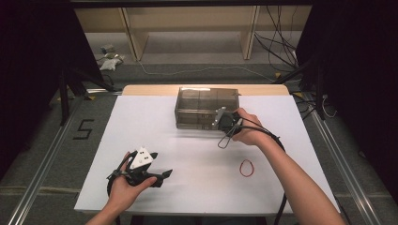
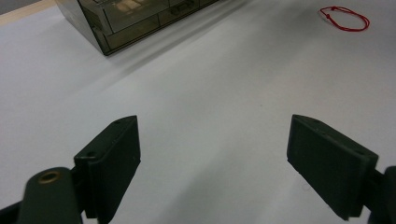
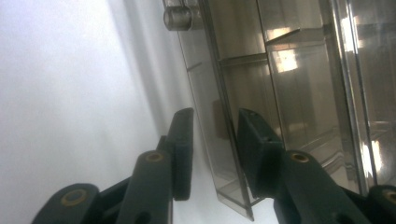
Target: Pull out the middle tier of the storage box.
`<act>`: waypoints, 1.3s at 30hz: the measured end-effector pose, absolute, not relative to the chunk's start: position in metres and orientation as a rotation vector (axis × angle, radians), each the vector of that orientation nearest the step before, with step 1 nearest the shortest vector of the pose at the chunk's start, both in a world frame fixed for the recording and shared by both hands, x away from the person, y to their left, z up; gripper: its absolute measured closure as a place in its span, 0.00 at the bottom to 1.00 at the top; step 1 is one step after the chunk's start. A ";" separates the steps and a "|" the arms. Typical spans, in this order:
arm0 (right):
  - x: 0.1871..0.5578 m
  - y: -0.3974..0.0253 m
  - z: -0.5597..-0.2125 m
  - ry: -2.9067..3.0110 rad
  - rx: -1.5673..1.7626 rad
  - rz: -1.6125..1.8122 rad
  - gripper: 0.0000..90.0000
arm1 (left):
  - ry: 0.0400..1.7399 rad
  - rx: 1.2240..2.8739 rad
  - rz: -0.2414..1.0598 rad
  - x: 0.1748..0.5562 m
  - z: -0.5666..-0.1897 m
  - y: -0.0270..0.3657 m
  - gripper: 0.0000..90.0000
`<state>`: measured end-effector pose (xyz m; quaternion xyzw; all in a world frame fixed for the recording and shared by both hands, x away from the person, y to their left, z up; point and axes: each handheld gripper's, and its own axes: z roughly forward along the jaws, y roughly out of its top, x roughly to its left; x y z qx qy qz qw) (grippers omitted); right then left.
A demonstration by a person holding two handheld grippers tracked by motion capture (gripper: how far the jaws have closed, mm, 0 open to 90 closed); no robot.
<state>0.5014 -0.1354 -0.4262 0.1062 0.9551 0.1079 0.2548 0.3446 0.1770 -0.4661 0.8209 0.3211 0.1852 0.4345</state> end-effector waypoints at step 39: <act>0.522 -0.140 -0.417 2.864 0.156 0.312 0.94 | 0.800 2.047 0.460 0.345 -0.466 0.178 0.19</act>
